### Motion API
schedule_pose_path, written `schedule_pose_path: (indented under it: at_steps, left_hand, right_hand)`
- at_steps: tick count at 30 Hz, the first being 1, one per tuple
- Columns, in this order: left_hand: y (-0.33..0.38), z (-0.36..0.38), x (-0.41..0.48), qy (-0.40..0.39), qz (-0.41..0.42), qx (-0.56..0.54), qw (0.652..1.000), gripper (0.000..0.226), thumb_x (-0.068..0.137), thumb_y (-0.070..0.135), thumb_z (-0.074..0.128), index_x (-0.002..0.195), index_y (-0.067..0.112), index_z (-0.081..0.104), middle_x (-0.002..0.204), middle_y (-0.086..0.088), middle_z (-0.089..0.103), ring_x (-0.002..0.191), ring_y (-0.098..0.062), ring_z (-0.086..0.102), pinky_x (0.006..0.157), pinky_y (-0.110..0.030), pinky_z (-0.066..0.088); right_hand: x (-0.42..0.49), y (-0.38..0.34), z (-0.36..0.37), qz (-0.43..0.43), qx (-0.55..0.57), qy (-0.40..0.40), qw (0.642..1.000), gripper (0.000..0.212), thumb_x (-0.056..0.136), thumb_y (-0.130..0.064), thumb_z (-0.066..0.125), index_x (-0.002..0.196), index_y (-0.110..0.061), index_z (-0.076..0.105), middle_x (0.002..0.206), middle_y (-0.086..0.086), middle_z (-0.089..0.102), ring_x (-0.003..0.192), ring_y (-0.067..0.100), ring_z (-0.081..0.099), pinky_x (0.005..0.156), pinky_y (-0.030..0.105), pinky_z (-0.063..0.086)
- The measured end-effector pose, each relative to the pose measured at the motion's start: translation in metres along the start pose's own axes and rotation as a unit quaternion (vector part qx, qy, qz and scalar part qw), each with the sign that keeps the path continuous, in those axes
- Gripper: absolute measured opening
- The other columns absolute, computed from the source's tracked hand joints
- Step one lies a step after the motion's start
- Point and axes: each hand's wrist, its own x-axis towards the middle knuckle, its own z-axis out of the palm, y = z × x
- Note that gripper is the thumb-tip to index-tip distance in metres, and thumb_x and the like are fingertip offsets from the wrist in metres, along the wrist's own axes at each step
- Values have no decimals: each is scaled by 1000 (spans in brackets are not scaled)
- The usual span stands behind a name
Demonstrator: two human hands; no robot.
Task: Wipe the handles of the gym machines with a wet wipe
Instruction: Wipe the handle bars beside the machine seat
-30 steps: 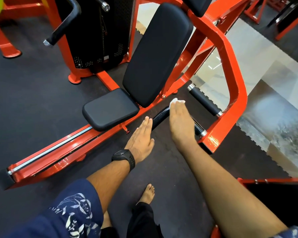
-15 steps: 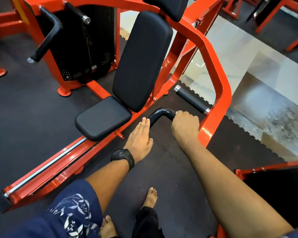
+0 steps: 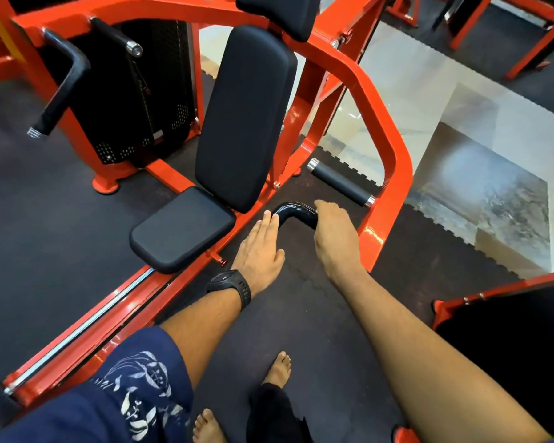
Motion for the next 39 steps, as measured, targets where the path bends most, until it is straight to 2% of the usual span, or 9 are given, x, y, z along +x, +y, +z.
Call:
schedule_pose_path:
  at_steps: [2, 6, 19, 22, 25, 27, 32, 36, 39]
  left_hand:
    - [4, -4, 8, 1, 9, 1, 1000, 75, 99, 21, 51, 160, 12, 8, 168, -9, 4, 155, -22, 8, 124, -43, 20]
    - [20, -11, 26, 16, 12, -13, 1000, 71, 100, 21, 51, 159, 13, 13, 168, -7, 7, 154, -21, 11, 123, -42, 22]
    - [58, -31, 108, 12, 30, 13, 999, 63, 105, 20, 43, 160, 14, 14, 168, -3, 8, 154, -17, 10, 123, -35, 16]
    - [59, -32, 128, -3, 23, 36, 999, 63, 105, 20, 42, 160, 14, 12, 168, -5, 8, 154, -17, 9, 123, -34, 16]
    - [58, -30, 147, -23, 27, 55, 998, 64, 105, 16, 42, 160, 14, 10, 168, -5, 8, 154, -18, 9, 124, -37, 19]
    - [55, -27, 158, -37, 35, 65, 997, 64, 104, 14, 42, 160, 16, 11, 168, -4, 11, 154, -18, 10, 124, -39, 21]
    - [47, -26, 181, -61, 69, 90, 992, 59, 105, 17, 42, 160, 15, 18, 166, -4, 20, 153, -16, 17, 123, -31, 20]
    - [37, -27, 197, -62, 96, 96, 989, 55, 104, 17, 43, 158, 17, 28, 163, -2, 28, 150, -15, 25, 123, -30, 22]
    - [33, -33, 206, -76, 149, 132, 977, 54, 105, 18, 43, 157, 14, 30, 162, -4, 31, 150, -17, 27, 121, -33, 26]
  right_hand:
    - [6, 4, -9, 31, 102, 42, 993, 38, 94, 4, 45, 129, -9, 52, 117, 9, 58, 111, 28, 48, 77, 35, 41]
    - [20, 9, -24, 18, 176, 98, 979, 22, 86, 5, 53, 102, -10, 53, 104, 5, 53, 96, 22, 45, 76, 34, 41]
    - [100, 32, -23, 65, 92, 58, 992, 25, 86, 2, 43, 88, -21, 33, 76, -1, 44, 69, 16, 38, 53, 28, 24]
    - [108, 39, -10, 29, 142, 15, 989, 17, 96, -8, 38, 105, -15, 50, 87, -3, 47, 78, 17, 45, 65, 30, 34]
    - [107, 43, 17, -41, 119, 1, 992, 47, 94, 0, 42, 141, -8, 41, 131, 9, 48, 125, 27, 48, 98, 36, 46]
    - [108, 48, 27, -104, 63, -13, 992, 65, 90, 7, 48, 152, -1, 30, 156, 17, 31, 148, 30, 25, 120, 36, 26]
    - [116, 50, 17, 17, 89, 13, 996, 53, 92, -5, 52, 143, 0, 39, 126, 12, 54, 117, 28, 49, 96, 35, 43]
    - [111, 27, 24, -15, 35, 1, 999, 48, 85, -3, 55, 131, 9, 52, 122, 22, 60, 115, 37, 57, 105, 40, 44]
    - [113, 42, 23, 2, 13, 28, 1000, 47, 90, -4, 51, 136, 4, 50, 118, 17, 62, 113, 33, 58, 97, 40, 49]
